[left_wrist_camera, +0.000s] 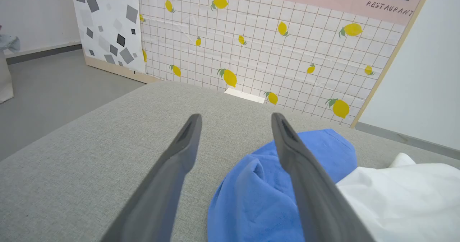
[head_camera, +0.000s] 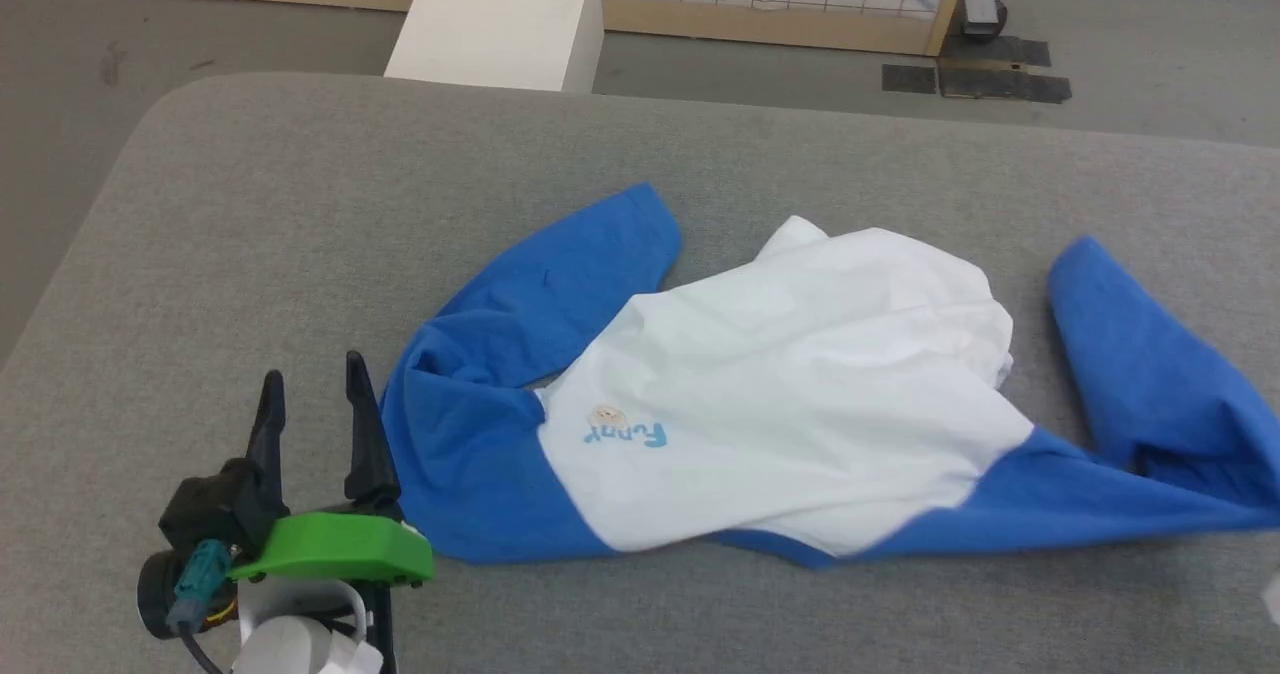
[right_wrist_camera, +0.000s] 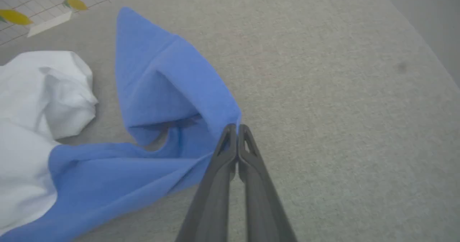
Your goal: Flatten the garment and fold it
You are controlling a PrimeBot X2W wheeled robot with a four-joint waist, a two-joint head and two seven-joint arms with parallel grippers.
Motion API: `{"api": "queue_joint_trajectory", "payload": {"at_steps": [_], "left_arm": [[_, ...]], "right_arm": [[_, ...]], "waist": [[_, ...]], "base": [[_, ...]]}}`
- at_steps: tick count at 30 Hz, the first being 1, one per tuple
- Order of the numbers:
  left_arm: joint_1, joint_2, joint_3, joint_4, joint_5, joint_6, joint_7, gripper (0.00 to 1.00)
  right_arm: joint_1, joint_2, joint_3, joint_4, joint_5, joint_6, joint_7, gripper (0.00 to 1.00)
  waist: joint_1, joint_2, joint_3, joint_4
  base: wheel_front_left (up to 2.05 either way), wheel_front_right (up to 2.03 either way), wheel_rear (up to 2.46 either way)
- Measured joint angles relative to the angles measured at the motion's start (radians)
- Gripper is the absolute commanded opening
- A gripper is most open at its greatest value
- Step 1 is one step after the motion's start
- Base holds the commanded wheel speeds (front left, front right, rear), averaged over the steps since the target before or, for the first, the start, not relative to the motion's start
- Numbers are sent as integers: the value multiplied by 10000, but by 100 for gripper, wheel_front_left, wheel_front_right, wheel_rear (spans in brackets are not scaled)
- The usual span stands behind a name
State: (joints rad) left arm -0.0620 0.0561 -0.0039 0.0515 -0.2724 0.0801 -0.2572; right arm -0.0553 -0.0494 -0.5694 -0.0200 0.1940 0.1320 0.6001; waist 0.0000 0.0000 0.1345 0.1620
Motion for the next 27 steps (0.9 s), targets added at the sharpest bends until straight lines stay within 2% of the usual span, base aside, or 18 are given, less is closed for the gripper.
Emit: {"api": "queue_joint_trajectory", "payload": {"at_steps": [3, 4, 5, 6, 9, 12, 16, 18, 22, 27], "left_arm": [[0, -6, -79, 196, -13, -48, 0, 100], [0, -8, -109, 276, -23, -88, 0, 100], [-1, -10, -144, 360, -42, -104, 2, 100], [-1, -12, -169, 408, -75, -132, 0, 100], [-141, -10, -462, 608, -151, -330, 121, 100], [-961, -13, -871, 849, -165, -495, 920, 100], [-3047, -12, -1756, 1639, -196, -869, 2721, 100], [-4227, -17, -2278, 2376, -314, -1041, 4052, 100], [-6179, -25, -3369, 3668, -1070, -1007, 6376, 100], [-7909, -56, -4769, 4869, -1244, -1160, 7816, 100]], "right_arm": [[-3, -2, -796, 523, -194, 0, -46, 0], [-25, -13, -869, 711, -144, 0, -150, 10], [-60, -21, -782, 846, -17, 0, -324, 91], [-115, -10, -658, 913, 96, 0, -522, 100], [-434, 12, -408, 953, 529, 0, -1350, 100], [-696, -12, -215, 876, 708, 0, -2117, 100], [-787, -2, 270, 731, 821, 0, -2418, 100], [-906, 2, 483, 606, 878, 0, -2487, 100], [-1135, -6, 1057, 495, 1101, 0, -2483, 100], [-1330, -2, 1657, 560, 1315, 0, -2562, 100]], "waist": [[0, 0, -19, -111], [0, 0, -31, -159], [0, 0, -44, -208], [0, 0, -57, -250], [0, 0, -105, -393], [0, 0, -138, -496], [0, 0, -50, -613], [0, 0, 67, -703], [0, 0, 350, -981], [0, 0, 741, -1569]], "base": [[0, 0, 0], [0, 0, 0], [0, 0, 0], [0, 0, 0], [0, 0, 0], [0, 0, 0], [0, 0, 0], [0, 0, 0], [0, 0, 0], [0, 0, 0]]}}
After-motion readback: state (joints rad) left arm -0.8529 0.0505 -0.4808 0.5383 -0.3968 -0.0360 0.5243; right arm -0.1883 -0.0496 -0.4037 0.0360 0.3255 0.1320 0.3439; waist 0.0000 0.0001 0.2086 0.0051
